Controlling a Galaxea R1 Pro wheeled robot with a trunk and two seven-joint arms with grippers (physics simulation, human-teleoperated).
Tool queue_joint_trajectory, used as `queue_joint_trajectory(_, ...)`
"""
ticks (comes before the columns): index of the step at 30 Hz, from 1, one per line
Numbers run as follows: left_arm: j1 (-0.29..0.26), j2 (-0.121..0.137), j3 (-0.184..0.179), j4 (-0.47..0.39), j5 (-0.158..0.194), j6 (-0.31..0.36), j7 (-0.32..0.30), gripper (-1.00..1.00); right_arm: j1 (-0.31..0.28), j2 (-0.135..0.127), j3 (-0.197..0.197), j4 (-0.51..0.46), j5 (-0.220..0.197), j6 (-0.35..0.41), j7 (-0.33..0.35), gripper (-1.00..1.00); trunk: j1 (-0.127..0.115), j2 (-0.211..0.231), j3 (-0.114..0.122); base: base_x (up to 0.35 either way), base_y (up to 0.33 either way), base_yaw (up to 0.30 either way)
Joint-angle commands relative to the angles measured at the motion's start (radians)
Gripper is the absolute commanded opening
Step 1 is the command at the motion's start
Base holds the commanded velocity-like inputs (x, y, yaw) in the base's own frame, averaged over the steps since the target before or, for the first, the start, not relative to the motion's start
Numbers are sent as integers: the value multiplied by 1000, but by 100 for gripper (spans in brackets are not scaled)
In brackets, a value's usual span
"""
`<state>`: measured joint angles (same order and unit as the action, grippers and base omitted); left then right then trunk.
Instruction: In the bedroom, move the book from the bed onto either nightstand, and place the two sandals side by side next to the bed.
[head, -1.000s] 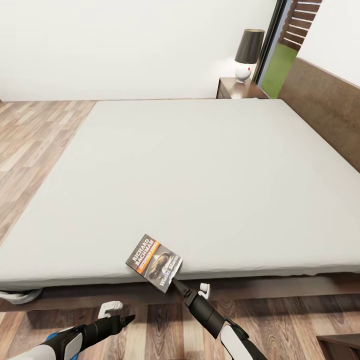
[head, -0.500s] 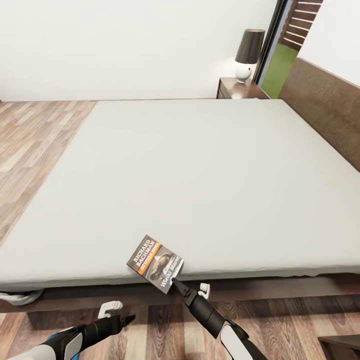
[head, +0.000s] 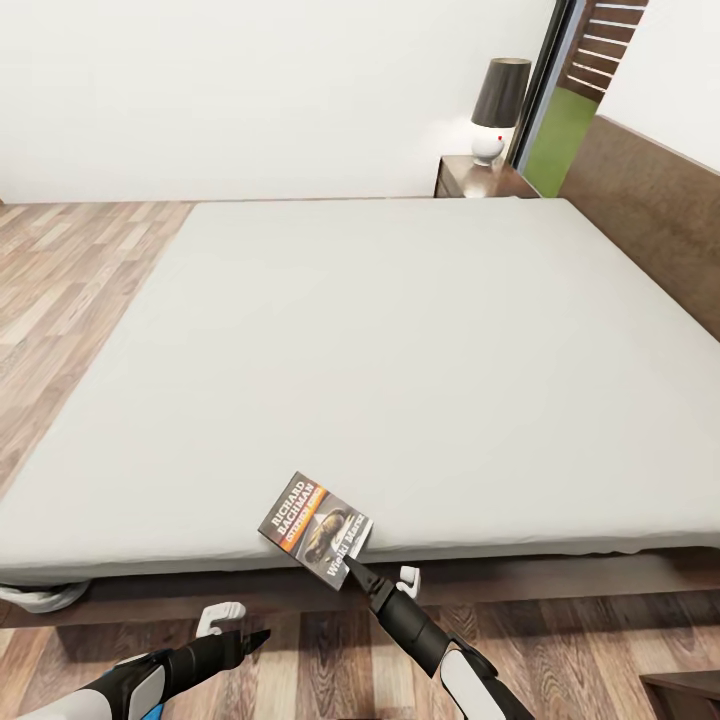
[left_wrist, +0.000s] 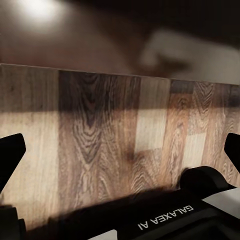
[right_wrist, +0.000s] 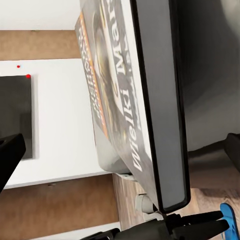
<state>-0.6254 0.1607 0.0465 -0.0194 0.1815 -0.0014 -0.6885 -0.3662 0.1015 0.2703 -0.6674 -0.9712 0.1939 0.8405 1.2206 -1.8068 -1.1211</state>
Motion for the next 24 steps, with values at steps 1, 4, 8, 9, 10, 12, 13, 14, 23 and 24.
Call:
queue_joint_trajectory(1,0,0,4,1,-1,0,-4,100,0,0,1,0,-11,9,2,100,0,0,-1,0,0,0)
queue_joint_trajectory(4,0,-1,4,1,-1,0,-4,100,0,0,1,0,-11,9,2,100,0,0,-1,0,0,0)
queue_joint_trajectory(8,0,-1,4,1,-1,0,-7,100,0,0,1,1,-11,9,2,100,0,0,-1,0,0,0)
queue_joint_trajectory(9,0,-1,4,1,-1,0,-8,100,0,0,1,1,-11,9,2,100,0,0,-1,0,0,0)
queue_joint_trajectory(10,0,-1,4,1,-1,0,-8,100,0,0,1,1,-11,10,2,100,0,0,-1,0,0,0)
queue_joint_trajectory(12,0,-1,4,1,-1,0,-7,100,0,0,1,1,-11,10,2,100,0,0,-1,0,0,0)
queue_joint_trajectory(13,0,-1,4,1,-1,0,-6,100,0,0,1,1,-11,9,2,100,0,0,-1,0,0,0)
queue_joint_trajectory(14,0,-1,4,1,-1,0,-6,100,0,0,1,1,-11,10,2,100,0,0,-1,-18,0,0)
queue_joint_trajectory(23,0,-1,4,1,-1,0,-4,100,0,0,1,1,-11,9,2,100,0,0,-1,-50,0,0)
queue_joint_trajectory(24,0,-1,4,1,-1,0,-4,100,0,0,1,1,-11,10,2,100,0,0,-1,-8,0,0)
